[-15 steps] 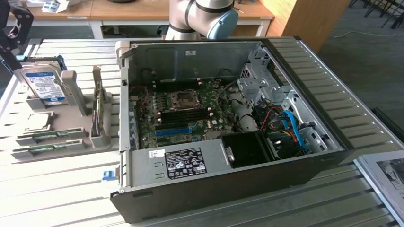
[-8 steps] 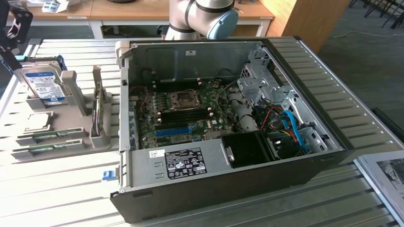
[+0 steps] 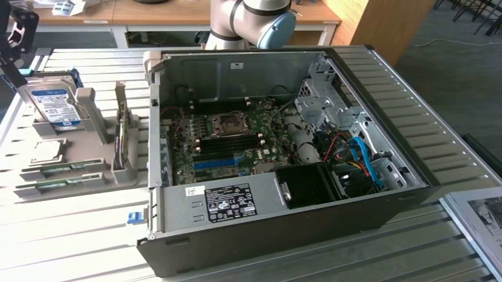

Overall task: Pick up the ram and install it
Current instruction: 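Pick up the ram and move it above insertion slot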

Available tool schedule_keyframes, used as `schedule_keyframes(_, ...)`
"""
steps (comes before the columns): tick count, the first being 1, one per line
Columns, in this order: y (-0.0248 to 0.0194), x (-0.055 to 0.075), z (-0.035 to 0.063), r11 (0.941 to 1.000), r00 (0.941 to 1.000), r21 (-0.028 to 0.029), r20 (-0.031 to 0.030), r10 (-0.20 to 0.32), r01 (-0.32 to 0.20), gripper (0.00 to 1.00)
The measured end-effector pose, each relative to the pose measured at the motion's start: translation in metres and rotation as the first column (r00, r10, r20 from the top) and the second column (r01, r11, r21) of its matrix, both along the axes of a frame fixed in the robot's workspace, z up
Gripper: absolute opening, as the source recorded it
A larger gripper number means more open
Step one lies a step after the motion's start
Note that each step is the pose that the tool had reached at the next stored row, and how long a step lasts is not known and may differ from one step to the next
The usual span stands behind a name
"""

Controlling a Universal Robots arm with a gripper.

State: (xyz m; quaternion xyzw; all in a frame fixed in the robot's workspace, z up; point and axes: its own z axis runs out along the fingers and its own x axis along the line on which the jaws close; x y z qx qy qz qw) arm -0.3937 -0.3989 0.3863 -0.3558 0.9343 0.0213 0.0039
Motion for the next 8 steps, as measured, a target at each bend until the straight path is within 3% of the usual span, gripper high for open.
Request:
schedule_keyframes(4, 0.0, 0.0, -0.0001, 0.9981, 0.9981, 0.0, 0.0, 0.062, -0.062, 0.1)
schedule_keyframes(8, 0.0, 0.0, -0.0002, 0.9921, 0.9921, 0.0, 0.0, 0.126, -0.126, 0.1)
